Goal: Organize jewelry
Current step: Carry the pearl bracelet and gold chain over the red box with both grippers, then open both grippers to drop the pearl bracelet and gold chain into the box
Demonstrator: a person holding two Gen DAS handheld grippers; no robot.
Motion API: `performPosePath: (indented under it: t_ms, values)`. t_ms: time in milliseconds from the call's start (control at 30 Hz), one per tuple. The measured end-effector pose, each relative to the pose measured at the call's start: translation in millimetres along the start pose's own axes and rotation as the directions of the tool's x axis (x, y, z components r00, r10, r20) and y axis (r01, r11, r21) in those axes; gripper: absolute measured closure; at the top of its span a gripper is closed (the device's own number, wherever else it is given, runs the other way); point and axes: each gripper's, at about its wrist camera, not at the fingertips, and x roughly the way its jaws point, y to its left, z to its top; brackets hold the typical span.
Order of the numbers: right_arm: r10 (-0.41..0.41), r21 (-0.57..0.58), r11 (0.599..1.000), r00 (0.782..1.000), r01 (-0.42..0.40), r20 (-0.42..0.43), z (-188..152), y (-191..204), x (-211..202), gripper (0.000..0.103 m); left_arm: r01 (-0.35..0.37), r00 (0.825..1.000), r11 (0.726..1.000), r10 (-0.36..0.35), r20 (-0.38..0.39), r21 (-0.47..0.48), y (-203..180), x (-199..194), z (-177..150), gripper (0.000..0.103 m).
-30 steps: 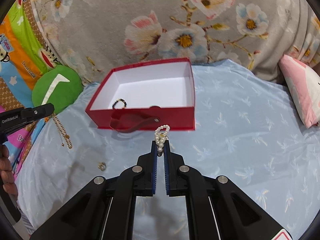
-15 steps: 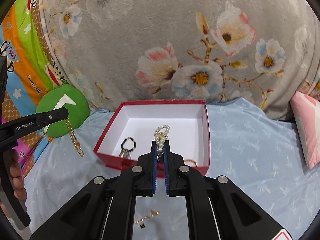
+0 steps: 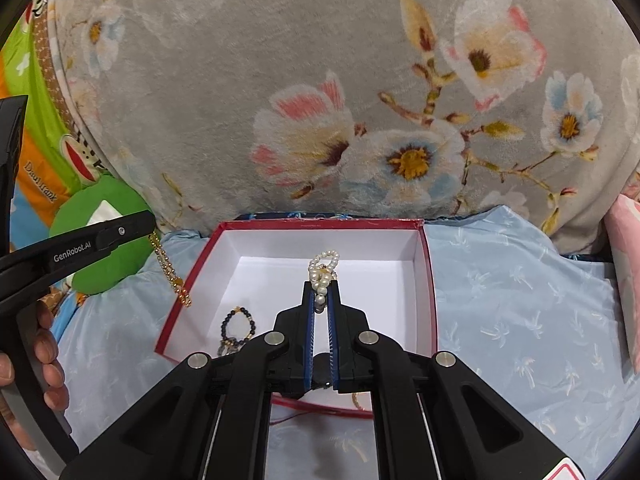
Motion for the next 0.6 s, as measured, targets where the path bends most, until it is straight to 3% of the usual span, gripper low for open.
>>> performPosePath:
  t_ms: [367, 567, 600]
  values:
    - [-0.042, 0.005, 0.999, 0.993, 0.042, -0.11, -13, -13, 80, 0.097, -0.029, 0.995, 0.999, 0.027, -0.101, -0.018, 7, 74, -13, 0.101]
    - [-0.05, 0.004, 0.999, 0.992, 0.05, -0.119, -18, -18, 97, 0.097, -0.039, 0.992, 0.999, 0.037, -0.124, -0.02, 7, 95, -17, 0.099]
    - [-0.056, 0.001, 0.998, 0.993, 0.056, -0.105, -18, -18, 97, 0.093, -0.049, 0.992, 0.998, 0.045, -0.121, -0.03, 9, 96, -18, 0.097]
